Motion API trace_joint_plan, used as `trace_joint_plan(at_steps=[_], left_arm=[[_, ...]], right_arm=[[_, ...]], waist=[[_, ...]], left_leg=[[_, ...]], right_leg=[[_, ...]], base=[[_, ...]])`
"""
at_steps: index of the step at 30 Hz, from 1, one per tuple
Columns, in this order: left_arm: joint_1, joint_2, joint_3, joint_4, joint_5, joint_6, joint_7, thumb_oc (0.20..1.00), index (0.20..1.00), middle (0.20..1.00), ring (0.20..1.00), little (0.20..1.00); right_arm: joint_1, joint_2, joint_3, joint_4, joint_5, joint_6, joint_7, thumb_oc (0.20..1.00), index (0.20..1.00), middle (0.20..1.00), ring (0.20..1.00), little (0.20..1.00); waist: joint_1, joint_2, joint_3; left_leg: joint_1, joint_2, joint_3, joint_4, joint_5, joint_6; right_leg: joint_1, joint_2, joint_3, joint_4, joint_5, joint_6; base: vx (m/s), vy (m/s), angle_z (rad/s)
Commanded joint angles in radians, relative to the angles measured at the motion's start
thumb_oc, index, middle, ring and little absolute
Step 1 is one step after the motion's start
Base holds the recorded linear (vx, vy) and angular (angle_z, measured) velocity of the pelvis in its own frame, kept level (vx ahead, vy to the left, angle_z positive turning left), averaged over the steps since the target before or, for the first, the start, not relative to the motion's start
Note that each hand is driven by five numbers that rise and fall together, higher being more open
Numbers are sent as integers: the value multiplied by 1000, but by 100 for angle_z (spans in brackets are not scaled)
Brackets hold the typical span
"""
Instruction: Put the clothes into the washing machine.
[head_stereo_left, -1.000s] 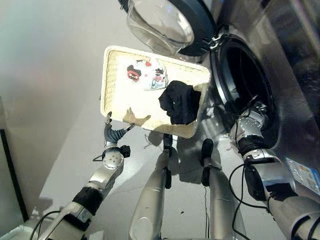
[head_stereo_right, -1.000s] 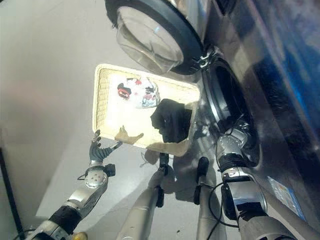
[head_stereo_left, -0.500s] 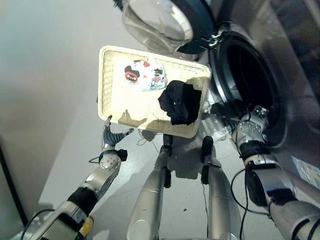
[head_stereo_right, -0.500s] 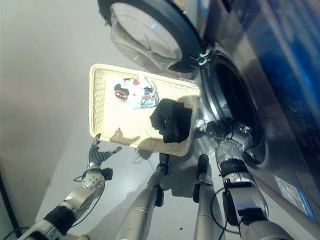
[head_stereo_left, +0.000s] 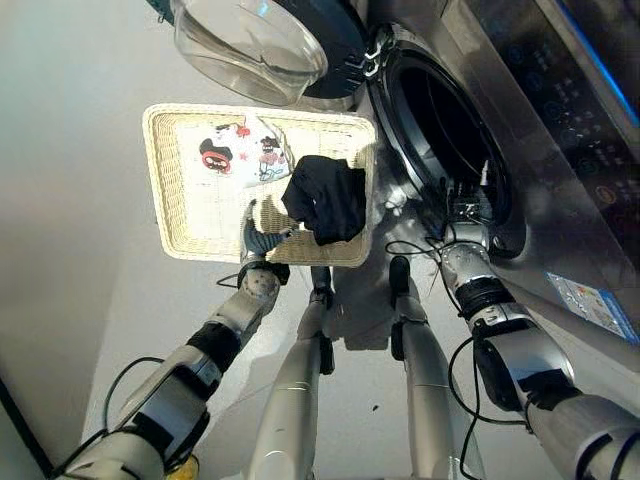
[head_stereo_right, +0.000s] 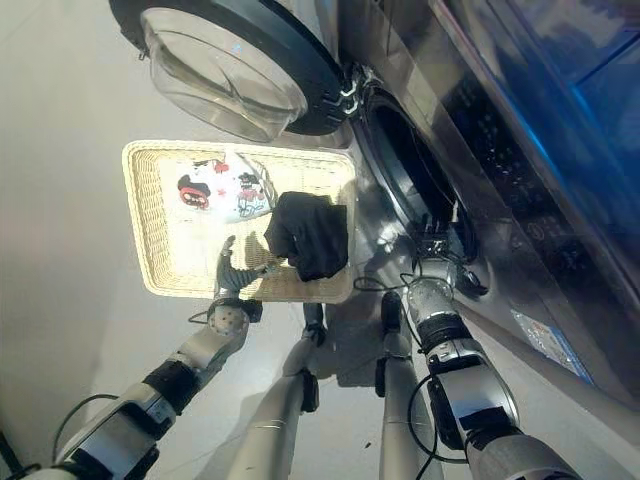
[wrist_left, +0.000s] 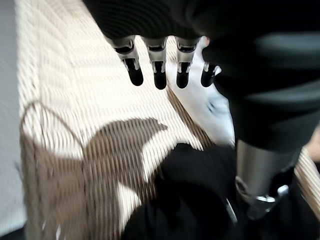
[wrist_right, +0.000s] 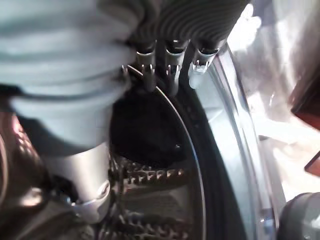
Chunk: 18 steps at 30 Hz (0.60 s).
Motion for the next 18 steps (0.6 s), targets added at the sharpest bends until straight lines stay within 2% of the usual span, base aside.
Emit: trace_joint_plan(at_steps=[1, 2, 3, 4, 5, 6, 7, 8, 12, 18], left_arm=[[-61, 28, 72, 80, 49, 34, 151, 1000, 1000, 1000, 1000, 1000], [-61, 28, 72, 80, 49, 34, 151, 1000, 1000, 1000, 1000, 1000], [-91, 38, 92, 120, 47, 61, 170, 1000, 1000, 1000, 1000, 1000], [-196, 88, 153, 260, 17, 122, 221, 1000, 1000, 1000, 1000, 1000], [-217, 100, 161, 282, 12, 135, 246, 1000, 1000, 1000, 1000, 1000], [-251, 130, 179, 327, -5, 143, 283, 1000, 1000, 1000, 1000, 1000], [-251, 130, 179, 327, -5, 143, 283, 1000, 1000, 1000, 1000, 1000], [-302, 180, 192, 360, -27, 167, 339, 1000, 1000, 1000, 1000, 1000], [-376, 248, 216, 413, -111, 122, 413, 1000, 1000, 1000, 1000, 1000], [-417, 269, 221, 399, -152, 84, 458, 1000, 1000, 1000, 1000, 1000]], right_arm=[[115, -13, -5, -13, -89, 12, -14, 1000, 1000, 1000, 1000, 1000], [115, -13, -5, -13, -89, 12, -14, 1000, 1000, 1000, 1000, 1000], [127, -9, 13, -19, -114, 27, -17, 1000, 1000, 1000, 1000, 1000], [168, -1, 74, -31, -111, 88, -1, 1000, 1000, 1000, 1000, 1000], [176, -2, 84, -28, -120, 109, 6, 1000, 1000, 1000, 1000, 1000], [212, 1, 113, -34, -140, 134, 26, 1000, 1000, 1000, 1000, 1000], [212, 1, 113, -34, -140, 134, 26, 1000, 1000, 1000, 1000, 1000], [257, -5, 155, -43, -151, 153, 46, 1000, 1000, 1000, 1000, 1000], [352, -2, 189, -11, -193, 160, 74, 1000, 1000, 1000, 1000, 1000], [410, -5, 188, 22, -215, 153, 98, 1000, 1000, 1000, 1000, 1000]], waist=[[-13, -32, -17], [-13, -32, -17], [-23, -41, -17], [-65, -69, -17], [-74, -74, -17], [-94, -83, -17], [-94, -83, -17], [-118, -100, -17], [-157, -124, -17], [-172, -141, -17]], left_leg=[[-28, -43, 13, 101, -71, -38], [-28, -43, 13, 101, -71, -38], [-32, -42, 16, 111, -74, -40], [-53, -37, 37, 160, -92, -48], [-59, -35, 43, 171, -97, -49], [-67, -30, 53, 205, -125, -50], [-67, -30, 53, 205, -125, -50], [-99, -30, 61, 250, -142, -47], [-153, -27, 71, 324, -192, -34], [-204, -33, 57, 371, -237, -21]], right_leg=[[11, 79, -14, -73, 70, 3], [11, 79, -14, -73, 70, 3], [6, 80, -11, -72, 72, 2], [-14, 85, 5, -67, 74, -3], [-21, 86, 9, -66, 74, -5], [-34, 89, 20, -58, 63, -7], [-34, 89, 20, -58, 63, -7], [-67, 88, 37, -57, 72, -10], [-127, 91, 66, -35, 67, -12], [-176, 102, 89, -20, 60, -13]], base=[[0, 0, 0], [-1, 33, -9], [5, 190, -9], [7, 247, -9], [36, 317, -15], [31, 160, -15], [12, 238, -48], [-8, 215, -36], [24, 186, -28], [17, 63, -12]])
